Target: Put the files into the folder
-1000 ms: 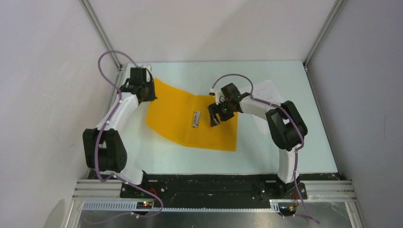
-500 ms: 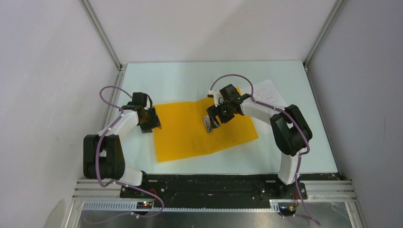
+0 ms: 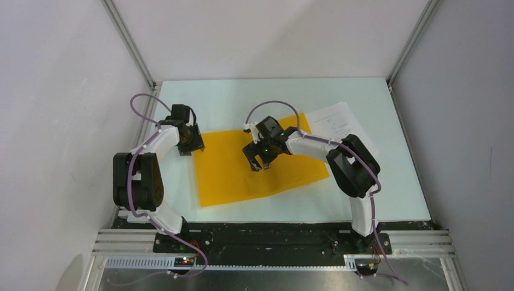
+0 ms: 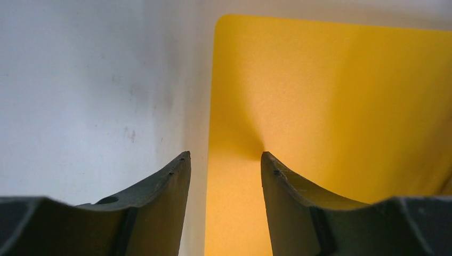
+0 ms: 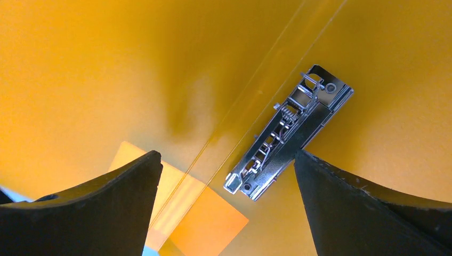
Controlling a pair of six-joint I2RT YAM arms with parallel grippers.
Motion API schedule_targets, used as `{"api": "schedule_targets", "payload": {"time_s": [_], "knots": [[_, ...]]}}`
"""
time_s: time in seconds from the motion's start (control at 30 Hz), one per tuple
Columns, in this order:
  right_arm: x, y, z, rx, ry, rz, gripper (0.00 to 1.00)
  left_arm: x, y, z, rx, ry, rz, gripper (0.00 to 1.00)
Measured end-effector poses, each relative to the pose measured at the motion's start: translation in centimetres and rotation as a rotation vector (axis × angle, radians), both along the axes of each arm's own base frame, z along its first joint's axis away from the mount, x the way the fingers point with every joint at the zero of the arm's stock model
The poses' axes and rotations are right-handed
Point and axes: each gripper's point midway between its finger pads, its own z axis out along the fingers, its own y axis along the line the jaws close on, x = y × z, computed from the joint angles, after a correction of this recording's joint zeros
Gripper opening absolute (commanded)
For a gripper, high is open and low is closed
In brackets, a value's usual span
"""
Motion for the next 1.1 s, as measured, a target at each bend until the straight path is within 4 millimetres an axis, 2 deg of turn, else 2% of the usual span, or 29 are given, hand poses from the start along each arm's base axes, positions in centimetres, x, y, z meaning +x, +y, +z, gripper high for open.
{"api": "schedule_targets", "payload": {"time_s": [0.07, 0.13, 0.2, 0.27, 0.33, 0.4, 0.47, 0.53, 0.57, 0.63, 0.77, 0.8, 0.83, 0.9, 0.97, 1.03, 1.1], "knots": [[0.1, 0.3, -1.1, -0.029, 0.002, -0.022, 0.99, 0.1, 0.1, 0.1, 0.010, -0.001, 0.002, 0.61], [0.8, 0.9, -1.3, -0.043, -0.017, -0.041, 0.99, 0.3, 0.4, 0.6, 0.028, -0.007, 0.004, 0.64], [1.9, 1.4, -1.6, -0.061, -0.056, -0.071, 0.99, 1.0, 0.7, 2.2, 0.046, -0.041, 0.012, 0.67], [2.3, 1.6, -1.8, -0.075, -0.080, -0.088, 0.99, 2.4, 0.9, 4.8, 0.050, -0.114, 0.020, 0.69], [2.7, 1.7, -1.9, -0.089, -0.103, -0.105, 0.99, 4.1, 0.3, 8.8, 0.016, -0.228, 0.021, 0.68], [2.9, 1.8, -2.0, -0.099, -0.123, -0.114, 0.99, 5.5, -1.1, 13.3, -0.061, -0.366, 0.008, 0.66], [3.2, 2.0, -2.0, -0.097, -0.133, -0.126, 1.00, 6.1, -2.8, 16.8, -0.158, -0.477, -0.007, 0.60], [3.3, 2.0, -2.0, -0.092, -0.131, -0.135, 1.00, 6.3, -4.7, 18.0, -0.252, -0.519, -0.024, 0.53], [3.3, 2.0, -2.0, -0.090, -0.130, -0.137, 1.00, 6.3, -5.9, 17.6, -0.300, -0.523, -0.034, 0.51], [3.4, 2.0, -1.9, -0.084, -0.124, -0.140, 0.99, 5.8, -7.9, 14.9, -0.370, -0.466, -0.041, 0.48], [3.4, 1.9, -1.6, -0.050, -0.096, -0.148, 0.99, 3.1, -10.7, 5.7, -0.433, -0.211, -0.010, 0.45], [3.4, 1.8, -1.5, -0.036, -0.083, -0.148, 0.99, 2.2, -11.2, 3.7, -0.435, -0.145, 0.002, 0.44], [3.4, 1.6, -1.3, -0.028, -0.075, -0.147, 1.00, 1.7, -11.6, 2.4, -0.434, -0.103, 0.008, 0.43], [2.9, 1.0, -1.1, -0.015, -0.042, -0.138, 0.99, 1.2, -12.7, 1.1, -0.437, -0.055, 0.006, 0.42], [2.1, -0.2, -0.8, -0.013, 0.000, -0.133, 0.99, 1.2, -14.1, 0.8, -0.442, -0.037, -0.017, 0.42], [1.6, -1.4, -0.1, -0.007, 0.035, -0.139, 0.99, 2.1, -15.8, 0.9, -0.448, -0.042, -0.051, 0.41], [1.6, -2.9, 1.5, 0.018, 0.047, -0.161, 0.99, 3.0, -17.3, 1.0, -0.452, -0.053, -0.080, 0.41]]}}
